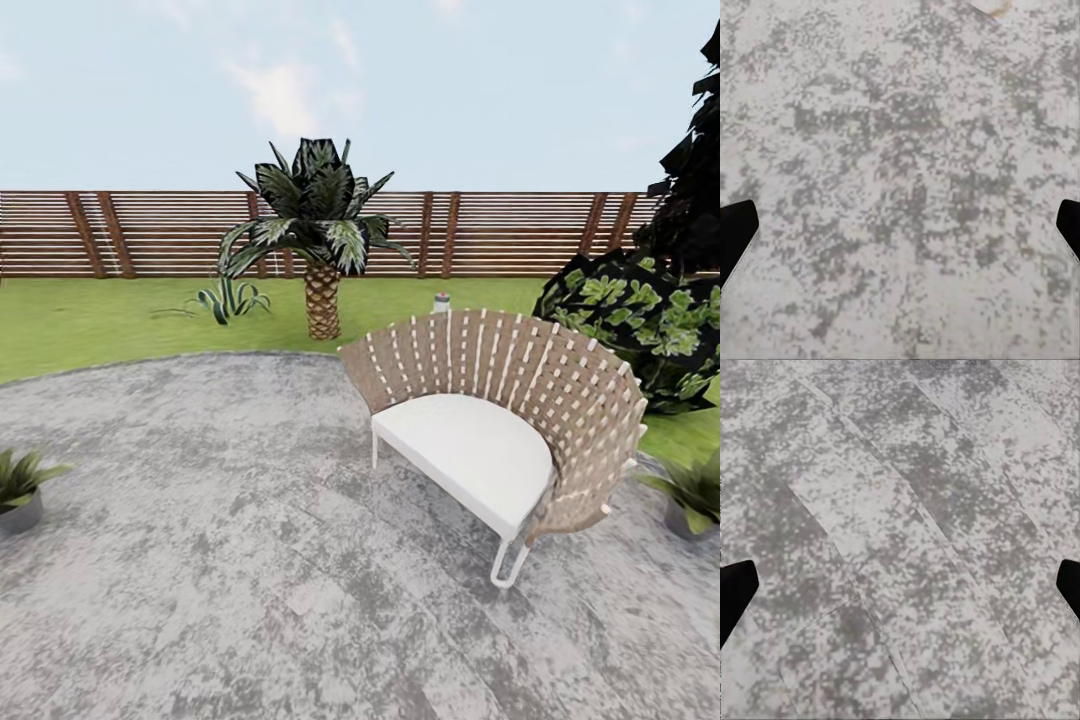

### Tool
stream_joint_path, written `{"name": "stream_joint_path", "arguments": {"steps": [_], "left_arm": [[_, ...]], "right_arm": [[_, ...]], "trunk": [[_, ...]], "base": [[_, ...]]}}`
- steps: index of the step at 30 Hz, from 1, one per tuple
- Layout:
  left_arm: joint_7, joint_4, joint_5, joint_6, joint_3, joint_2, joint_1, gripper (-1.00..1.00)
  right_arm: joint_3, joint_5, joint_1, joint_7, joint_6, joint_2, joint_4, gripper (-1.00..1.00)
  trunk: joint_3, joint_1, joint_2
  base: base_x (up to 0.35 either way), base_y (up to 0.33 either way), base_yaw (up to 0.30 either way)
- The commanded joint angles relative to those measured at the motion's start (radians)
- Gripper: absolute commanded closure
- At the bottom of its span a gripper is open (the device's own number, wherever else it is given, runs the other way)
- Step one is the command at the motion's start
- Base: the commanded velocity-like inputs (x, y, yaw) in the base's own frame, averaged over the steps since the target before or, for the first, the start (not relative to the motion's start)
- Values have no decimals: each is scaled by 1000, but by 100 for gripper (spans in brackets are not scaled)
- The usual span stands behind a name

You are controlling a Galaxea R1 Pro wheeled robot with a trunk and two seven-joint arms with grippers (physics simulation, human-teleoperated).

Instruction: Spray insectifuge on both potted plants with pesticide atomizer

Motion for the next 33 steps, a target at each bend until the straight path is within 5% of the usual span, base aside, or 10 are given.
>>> {"name": "stream_joint_path", "arguments": {"steps": [1,33], "left_arm": [[0,1,1,-3,1,0,-1,-100],[0,1,1,-3,1,0,-1,-100]], "right_arm": [[-4,7,-1,1,-4,1,1,-100],[-4,8,-1,1,-3,2,1,-100]], "trunk": [[-1,0,0],[-1,0,0]], "base": [[339,0,194],[339,0,272]]}}
